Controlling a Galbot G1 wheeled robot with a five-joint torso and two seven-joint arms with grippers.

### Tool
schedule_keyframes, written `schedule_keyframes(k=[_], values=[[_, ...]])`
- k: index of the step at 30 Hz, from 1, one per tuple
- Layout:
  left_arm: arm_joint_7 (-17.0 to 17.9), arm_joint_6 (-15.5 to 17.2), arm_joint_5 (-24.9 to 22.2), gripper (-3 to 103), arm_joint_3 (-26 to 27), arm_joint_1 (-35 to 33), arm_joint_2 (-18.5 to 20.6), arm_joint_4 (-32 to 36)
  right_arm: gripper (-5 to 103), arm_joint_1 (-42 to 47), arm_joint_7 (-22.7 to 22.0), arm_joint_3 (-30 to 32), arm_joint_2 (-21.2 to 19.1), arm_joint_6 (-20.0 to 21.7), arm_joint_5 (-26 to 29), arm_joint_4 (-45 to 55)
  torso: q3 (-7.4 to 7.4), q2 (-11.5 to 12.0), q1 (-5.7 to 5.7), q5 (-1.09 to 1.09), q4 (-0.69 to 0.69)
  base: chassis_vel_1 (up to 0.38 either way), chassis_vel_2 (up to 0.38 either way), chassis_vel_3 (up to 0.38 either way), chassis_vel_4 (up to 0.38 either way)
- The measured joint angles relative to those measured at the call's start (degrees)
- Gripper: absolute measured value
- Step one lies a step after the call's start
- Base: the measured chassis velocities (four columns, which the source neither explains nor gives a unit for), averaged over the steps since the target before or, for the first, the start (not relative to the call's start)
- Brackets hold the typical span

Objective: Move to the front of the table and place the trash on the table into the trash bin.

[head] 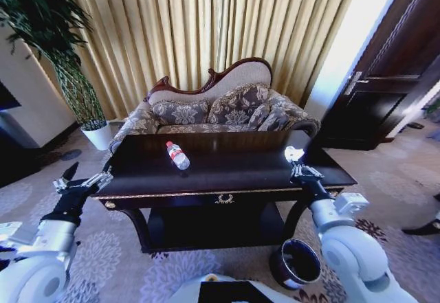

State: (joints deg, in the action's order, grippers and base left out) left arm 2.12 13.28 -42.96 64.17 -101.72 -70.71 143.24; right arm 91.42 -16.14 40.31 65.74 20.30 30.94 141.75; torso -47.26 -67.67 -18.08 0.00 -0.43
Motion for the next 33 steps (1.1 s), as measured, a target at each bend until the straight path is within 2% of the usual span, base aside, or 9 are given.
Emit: schedule_keyframes(k=[28,33], values=[[-0.6,0.1,0.1,100,0.7,-0.9,-0.3,0.0,0,0.9,0.0,-0.7,1.3,-0.5,-2.0,-0.3,0.00,0.0,0.01,-0.01,0.01,0.110,-0.107,-0.113,0.104],[-0.7,0.0,0.1,100,0.8,-0.9,-0.4,0.0,0,0.4,1.1,-1.1,2.3,-1.5,-2.7,-6.3,0.02,0.0,0.03,-0.02,0.01,0.035,-0.055,-0.042,0.041]])
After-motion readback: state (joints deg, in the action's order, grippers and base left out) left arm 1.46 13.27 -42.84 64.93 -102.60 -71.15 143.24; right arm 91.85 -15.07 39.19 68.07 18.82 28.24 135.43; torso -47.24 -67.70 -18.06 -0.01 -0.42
